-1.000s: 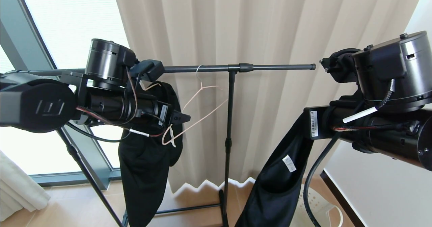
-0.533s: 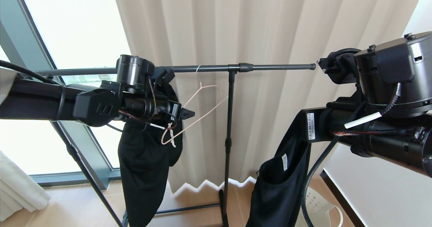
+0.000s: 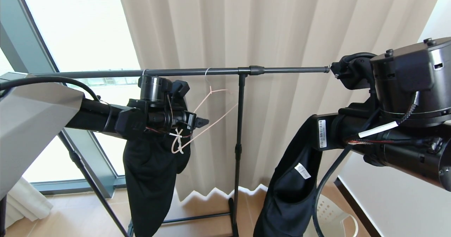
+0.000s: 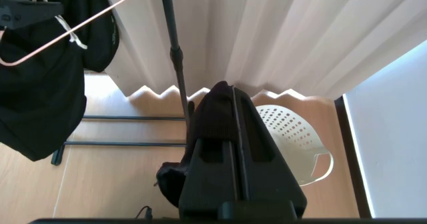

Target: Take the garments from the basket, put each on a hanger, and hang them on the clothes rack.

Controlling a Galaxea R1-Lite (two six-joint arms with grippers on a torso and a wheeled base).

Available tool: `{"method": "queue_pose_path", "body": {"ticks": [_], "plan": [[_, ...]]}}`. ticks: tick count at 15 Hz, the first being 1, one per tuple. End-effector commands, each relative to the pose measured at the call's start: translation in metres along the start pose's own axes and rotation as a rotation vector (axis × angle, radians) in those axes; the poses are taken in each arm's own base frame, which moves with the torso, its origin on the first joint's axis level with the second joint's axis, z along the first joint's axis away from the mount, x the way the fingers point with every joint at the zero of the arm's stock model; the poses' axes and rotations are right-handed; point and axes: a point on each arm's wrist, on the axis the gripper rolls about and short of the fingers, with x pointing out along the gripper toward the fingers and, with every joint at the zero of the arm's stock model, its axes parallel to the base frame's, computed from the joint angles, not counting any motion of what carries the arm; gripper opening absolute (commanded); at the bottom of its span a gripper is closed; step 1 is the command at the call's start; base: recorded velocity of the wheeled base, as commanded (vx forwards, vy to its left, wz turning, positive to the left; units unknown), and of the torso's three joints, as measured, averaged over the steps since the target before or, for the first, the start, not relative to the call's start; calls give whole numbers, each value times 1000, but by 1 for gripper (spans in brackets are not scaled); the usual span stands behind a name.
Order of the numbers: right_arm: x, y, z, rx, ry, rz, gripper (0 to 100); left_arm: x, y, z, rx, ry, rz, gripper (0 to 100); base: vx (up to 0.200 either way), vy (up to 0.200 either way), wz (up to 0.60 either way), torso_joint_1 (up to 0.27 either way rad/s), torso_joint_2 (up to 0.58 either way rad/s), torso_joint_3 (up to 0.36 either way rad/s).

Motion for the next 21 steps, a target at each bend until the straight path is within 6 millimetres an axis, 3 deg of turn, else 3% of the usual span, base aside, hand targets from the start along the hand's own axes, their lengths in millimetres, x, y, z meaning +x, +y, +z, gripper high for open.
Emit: {"method": "queue_pose_path", "body": {"ticks": [1,7,14,15,21], "plan": [[-3,1,-1,-3,-1,10,0,13,0,-8,1,13,-4,100,0,0,0,0,0,0],[-10,1,-4,-16,-5,33,0,25,2,-3,1,-23,-2,100,0,0,0,0,0,0],[-14,-2,-4,-17,-22,37,0,36,3,-17,-4,16,-1,100,0,0,0,0,0,0],[-14,-2,-4,-17,-22,37,0,36,4,-17,-4,16,0,0,0,0,0,0,0,0],[-20,-7,-4,-11,-30,39,0,29,3,-8,-5,-11,3,0,0,0,0,0,0,0]]}}
